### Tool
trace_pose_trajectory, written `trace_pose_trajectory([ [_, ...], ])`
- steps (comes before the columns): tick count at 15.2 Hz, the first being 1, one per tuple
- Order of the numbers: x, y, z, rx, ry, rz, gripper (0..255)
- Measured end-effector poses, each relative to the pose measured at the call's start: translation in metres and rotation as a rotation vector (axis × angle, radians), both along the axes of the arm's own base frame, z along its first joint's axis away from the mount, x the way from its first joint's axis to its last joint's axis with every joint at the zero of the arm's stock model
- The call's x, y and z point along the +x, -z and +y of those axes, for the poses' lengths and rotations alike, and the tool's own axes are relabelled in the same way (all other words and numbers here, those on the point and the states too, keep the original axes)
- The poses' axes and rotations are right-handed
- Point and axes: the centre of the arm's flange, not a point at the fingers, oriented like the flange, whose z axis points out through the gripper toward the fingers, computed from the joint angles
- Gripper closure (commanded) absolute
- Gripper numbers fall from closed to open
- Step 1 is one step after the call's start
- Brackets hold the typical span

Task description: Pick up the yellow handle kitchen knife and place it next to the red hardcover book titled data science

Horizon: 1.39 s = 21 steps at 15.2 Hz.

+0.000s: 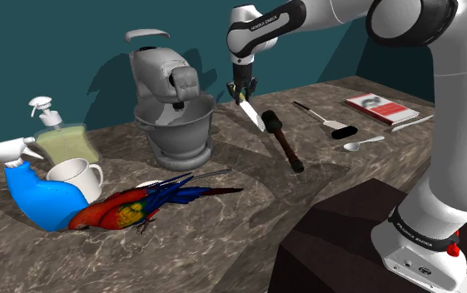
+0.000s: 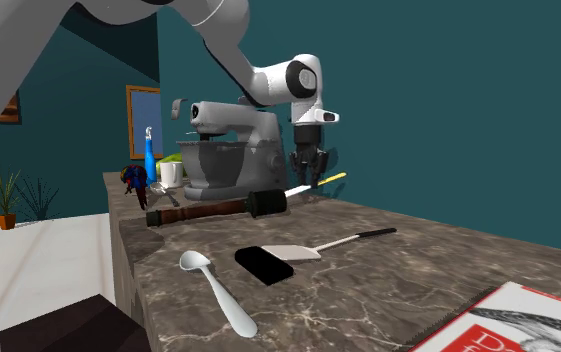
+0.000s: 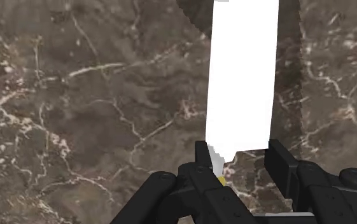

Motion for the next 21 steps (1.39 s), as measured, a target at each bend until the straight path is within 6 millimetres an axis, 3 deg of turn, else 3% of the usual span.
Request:
trace_pose_trajectory([
  [6, -0.005, -0.030, -0.005, 0.000, 0.000, 0.000, 255],
  [11, -0.026, -0.033, -0.058, 0.000, 0.001, 0.000, 255],
  [21, -0.091, -0.034, -0.173, 0.000, 0.002, 0.000, 255],
])
